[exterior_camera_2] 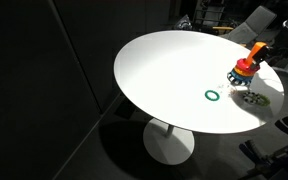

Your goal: Remove the red hoop from the stand

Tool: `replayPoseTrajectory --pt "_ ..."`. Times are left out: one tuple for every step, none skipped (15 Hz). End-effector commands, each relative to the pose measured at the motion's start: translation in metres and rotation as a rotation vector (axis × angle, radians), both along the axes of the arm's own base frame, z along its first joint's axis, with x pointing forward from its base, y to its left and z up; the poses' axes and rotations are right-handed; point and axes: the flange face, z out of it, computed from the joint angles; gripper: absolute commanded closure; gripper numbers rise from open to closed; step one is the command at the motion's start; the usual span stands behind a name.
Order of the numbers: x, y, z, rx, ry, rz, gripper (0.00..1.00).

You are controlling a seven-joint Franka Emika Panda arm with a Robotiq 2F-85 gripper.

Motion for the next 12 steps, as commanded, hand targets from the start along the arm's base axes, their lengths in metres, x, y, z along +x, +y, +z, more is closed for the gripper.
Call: replayPoseTrajectory --pt "-0.002 0.0 -0.003 0.019 -0.018 0.008 0.0" --pt "-0.002 0.001 -0.005 0.023 -0.025 0.003 0.0" --pt "-0.003 0.001 -0.007 0.025 -0.032 -0.001 0.0" --pt "-0.003 0.001 -0.008 0.027 -0.037 -0.005 0.0" --pt "-0.002 0.001 -0.01 0.028 -0.047 -0.011 0.0" --pt "-0.002 0.001 -0.012 0.029 -0.054 -0.014 0.0" --pt "-0.002 0.0 -0.013 0.03 -0.064 -0.021 0.0" --pt "-0.001 0.001 -0.014 0.031 -0.075 -0.026 0.0" --pt "-0.001 0.0 -0.016 0.032 -0.085 -0.026 0.0" --pt "-0.001 0.0 -0.017 0.033 -0.095 -0.029 0.0" --pt "0.0 0.001 -0.017 0.035 -0.106 -0.03 0.0" --pt "0.0 0.001 -0.018 0.036 -0.114 -0.031 0.0"
